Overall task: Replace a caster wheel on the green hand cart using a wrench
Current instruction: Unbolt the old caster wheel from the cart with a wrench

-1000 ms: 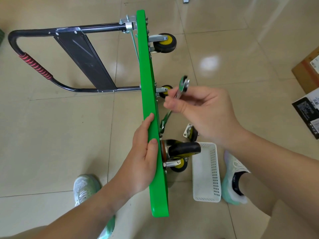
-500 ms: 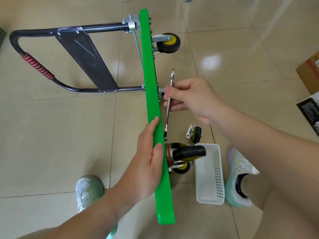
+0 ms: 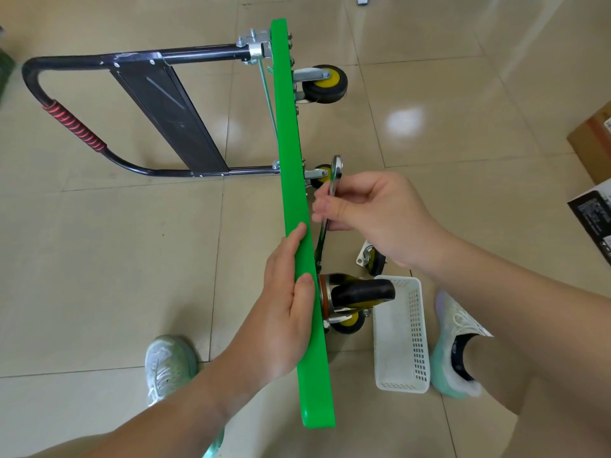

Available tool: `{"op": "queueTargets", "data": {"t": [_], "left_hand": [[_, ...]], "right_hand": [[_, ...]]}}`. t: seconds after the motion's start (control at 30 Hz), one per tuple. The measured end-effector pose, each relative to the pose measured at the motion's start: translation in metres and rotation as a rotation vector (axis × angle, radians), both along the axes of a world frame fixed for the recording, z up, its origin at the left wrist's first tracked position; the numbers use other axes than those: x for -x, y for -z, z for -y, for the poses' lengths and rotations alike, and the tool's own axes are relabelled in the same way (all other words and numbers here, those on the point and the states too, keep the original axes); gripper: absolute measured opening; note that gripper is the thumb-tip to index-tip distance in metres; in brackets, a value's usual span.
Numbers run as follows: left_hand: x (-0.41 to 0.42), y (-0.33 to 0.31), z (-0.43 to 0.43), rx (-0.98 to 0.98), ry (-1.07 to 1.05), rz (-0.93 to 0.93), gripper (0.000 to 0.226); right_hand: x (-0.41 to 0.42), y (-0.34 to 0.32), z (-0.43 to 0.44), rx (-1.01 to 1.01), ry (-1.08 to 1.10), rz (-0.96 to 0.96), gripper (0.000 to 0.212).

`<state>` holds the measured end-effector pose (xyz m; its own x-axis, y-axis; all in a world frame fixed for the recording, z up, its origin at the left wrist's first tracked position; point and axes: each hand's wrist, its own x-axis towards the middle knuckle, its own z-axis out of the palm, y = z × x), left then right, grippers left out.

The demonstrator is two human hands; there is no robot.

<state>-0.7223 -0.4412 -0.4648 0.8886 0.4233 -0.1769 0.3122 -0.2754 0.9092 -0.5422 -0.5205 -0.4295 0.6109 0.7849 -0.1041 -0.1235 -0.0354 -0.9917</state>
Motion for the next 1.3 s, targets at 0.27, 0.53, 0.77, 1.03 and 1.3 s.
{"op": "queueTargets", "data": {"t": [0.27,0.53,0.77,1.03,1.3], "left_hand": [[-0.001,0.002,0.001,-0.021,-0.016,0.003,0.063],[-0.001,-0.005,0.003,-0.008,-0.031,-0.030,0.056],[-0.006,-0.007,-0.008,0.085,-0.075,-0.047,0.061],[-0.015,-0.009,-0.009,0.136,-0.108,-0.057,0.065],[-0.014,-0.010,-0.010,0.158,-0.093,-0.083,0.064]], "right_hand": [[0.030,-0.011,0.034,-0.100,-0.018,0.143,0.032],[-0.015,-0.018,0.017,-0.146,0.253,-0.029,0.014],[-0.040,0.025,-0.014,0.088,0.168,-0.077,0.005],[-0.042,0.070,-0.035,0.245,0.062,-0.143,0.003],[-0.049,0.080,-0.046,0.311,0.014,-0.308,0.031]]}}
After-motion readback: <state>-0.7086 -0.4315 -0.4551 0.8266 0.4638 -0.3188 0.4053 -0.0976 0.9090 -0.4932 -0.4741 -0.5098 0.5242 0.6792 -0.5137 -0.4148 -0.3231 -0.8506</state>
